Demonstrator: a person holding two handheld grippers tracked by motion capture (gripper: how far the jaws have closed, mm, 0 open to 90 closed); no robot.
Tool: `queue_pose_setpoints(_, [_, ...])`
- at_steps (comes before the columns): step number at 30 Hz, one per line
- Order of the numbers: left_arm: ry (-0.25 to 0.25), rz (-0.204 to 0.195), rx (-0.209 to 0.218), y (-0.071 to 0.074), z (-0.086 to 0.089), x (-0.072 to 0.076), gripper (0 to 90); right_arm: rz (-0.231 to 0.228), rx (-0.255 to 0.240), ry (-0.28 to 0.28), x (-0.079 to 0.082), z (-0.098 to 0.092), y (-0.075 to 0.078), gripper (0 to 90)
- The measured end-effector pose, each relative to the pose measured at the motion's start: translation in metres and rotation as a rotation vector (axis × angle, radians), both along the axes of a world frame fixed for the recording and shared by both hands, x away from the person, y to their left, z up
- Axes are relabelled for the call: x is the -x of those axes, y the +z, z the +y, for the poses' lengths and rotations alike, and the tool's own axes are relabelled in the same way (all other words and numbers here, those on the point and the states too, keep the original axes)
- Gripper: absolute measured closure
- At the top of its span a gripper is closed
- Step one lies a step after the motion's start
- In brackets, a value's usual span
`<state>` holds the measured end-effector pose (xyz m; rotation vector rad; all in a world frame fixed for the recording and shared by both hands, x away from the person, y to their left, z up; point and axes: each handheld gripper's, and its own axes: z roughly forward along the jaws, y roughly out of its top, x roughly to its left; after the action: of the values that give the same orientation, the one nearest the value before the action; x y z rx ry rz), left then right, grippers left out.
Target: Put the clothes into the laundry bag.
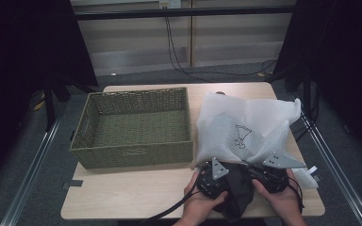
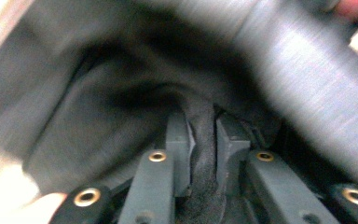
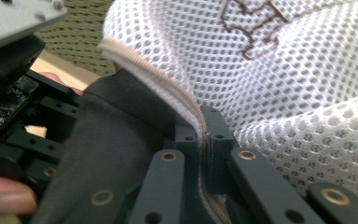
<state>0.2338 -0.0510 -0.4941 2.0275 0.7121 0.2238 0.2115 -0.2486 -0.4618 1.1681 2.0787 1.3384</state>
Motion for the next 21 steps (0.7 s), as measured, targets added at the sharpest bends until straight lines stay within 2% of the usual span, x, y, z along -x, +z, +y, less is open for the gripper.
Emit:
queue_pose_setpoints(1, [0.014, -0.014, 0.031, 0.003, -0.003, 0.001, 80.0, -0.009, 0.009, 0.006, 0.000, 0.002, 0.001, 87.3])
queue_pose_setpoints(2, [0.011, -0.047, 0.058, 0.009, -0.005, 0.003, 80.5, -0.021, 0.011, 0.005, 0.002, 0.003, 0.002, 87.3])
queue_pose_setpoints(4, [0.027, -0.091, 0.094, 0.017, -0.008, 0.004, 80.9, -0.052, -0.001, -0.002, 0.006, 0.004, 0.007, 87.4])
queue_pose_setpoints(7, [0.078, -0.121, 0.154, 0.031, -0.007, -0.003, 81.2, -0.113, -0.043, 0.002, 0.014, 0.000, 0.019, 87.1])
queue_pose_setpoints(8, [0.101, -0.119, 0.155, 0.033, -0.006, -0.009, 81.2, -0.125, -0.046, 0.005, 0.016, -0.002, 0.021, 86.7])
queue_pose_setpoints(9, [0.120, -0.089, 0.168, 0.032, -0.005, -0.016, 81.1, -0.121, -0.044, 0.019, 0.018, -0.003, 0.021, 86.3])
queue_pose_setpoints(11, [0.191, -0.016, 0.187, 0.021, -0.006, -0.030, 81.0, -0.092, -0.021, 0.037, 0.017, -0.005, 0.015, 86.7])
queue_pose_setpoints(12, [0.210, -0.004, 0.176, 0.013, -0.006, -0.035, 80.9, -0.071, -0.016, 0.042, 0.016, -0.006, 0.011, 86.9])
queue_pose_setpoints(13, [0.213, 0.004, 0.146, 0.005, -0.007, -0.039, 80.7, -0.045, -0.011, 0.040, 0.015, -0.008, 0.007, 87.1])
queue_pose_setpoints(14, [0.217, 0.018, 0.142, 0.000, -0.007, -0.041, 79.8, -0.015, 0.002, 0.026, 0.012, -0.010, 0.002, 87.3])
queue_pose_setpoints(16, [0.188, 0.039, 0.150, -0.003, -0.004, -0.041, 76.3, 0.018, 0.016, 0.001, 0.008, -0.012, -0.003, 87.2])
queue_pose_setpoints(18, [0.093, 0.059, 0.141, 0.002, 0.002, -0.038, 64.6, 0.033, 0.034, -0.025, 0.005, -0.015, -0.006, 87.2])
queue_pose_setpoints(19, [0.057, 0.052, 0.134, 0.003, 0.006, -0.036, 54.3, 0.040, 0.044, -0.042, 0.003, -0.016, -0.008, 87.1])
queue_pose_setpoints(21, [-0.012, 0.015, 0.130, 0.007, 0.021, -0.027, 42.7, 0.045, 0.054, -0.057, 0.001, -0.018, -0.009, 87.1])
